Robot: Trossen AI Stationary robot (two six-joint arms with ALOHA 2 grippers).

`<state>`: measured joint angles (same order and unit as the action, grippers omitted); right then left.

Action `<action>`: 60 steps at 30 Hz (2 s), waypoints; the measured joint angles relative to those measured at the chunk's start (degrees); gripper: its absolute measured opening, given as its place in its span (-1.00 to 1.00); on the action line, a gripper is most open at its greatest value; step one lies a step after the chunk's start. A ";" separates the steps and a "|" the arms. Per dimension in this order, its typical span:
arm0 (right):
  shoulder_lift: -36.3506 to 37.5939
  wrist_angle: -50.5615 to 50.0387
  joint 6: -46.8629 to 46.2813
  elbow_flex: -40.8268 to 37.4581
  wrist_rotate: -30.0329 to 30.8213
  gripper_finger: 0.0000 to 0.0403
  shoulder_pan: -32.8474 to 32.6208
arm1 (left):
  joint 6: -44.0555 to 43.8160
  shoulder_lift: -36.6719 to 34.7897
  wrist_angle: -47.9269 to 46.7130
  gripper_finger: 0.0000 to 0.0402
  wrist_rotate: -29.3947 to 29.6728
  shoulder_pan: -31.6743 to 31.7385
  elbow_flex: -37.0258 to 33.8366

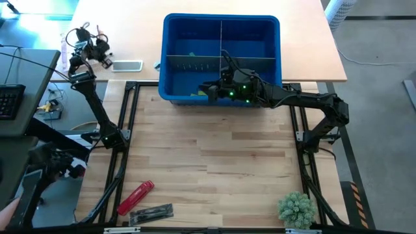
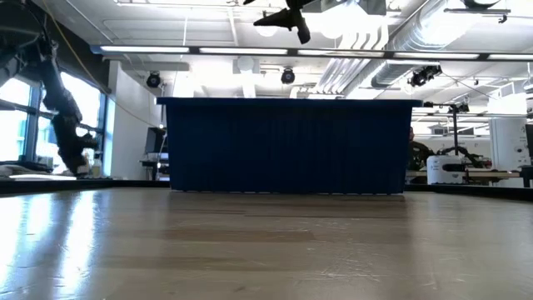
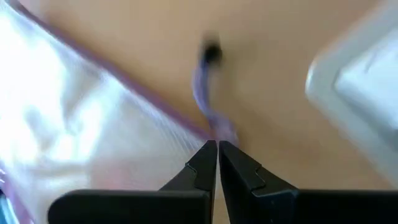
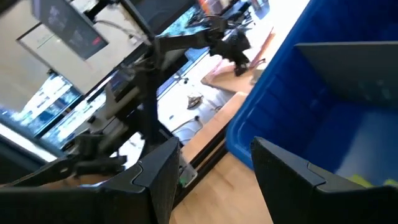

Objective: Sort blocks

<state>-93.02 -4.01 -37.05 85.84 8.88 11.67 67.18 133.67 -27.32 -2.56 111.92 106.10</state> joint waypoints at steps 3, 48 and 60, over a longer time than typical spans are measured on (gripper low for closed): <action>-0.01 -0.02 0.00 0.00 2.02 -0.08 0.09 | -1.53 -2.79 2.08 -1.00 -3.89 0.29 0.10; -0.01 0.00 -4.97 0.00 7.24 -0.08 -0.20 | -24.09 -2.30 8.12 -1.00 4.12 -0.22 2.10; -0.01 -0.02 -10.79 0.00 7.21 -0.08 -0.20 | -20.47 3.14 10.36 -1.00 14.74 -0.36 2.08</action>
<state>-93.03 -4.03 -47.84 85.84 16.09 11.46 46.70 136.81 -16.96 12.19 111.55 108.18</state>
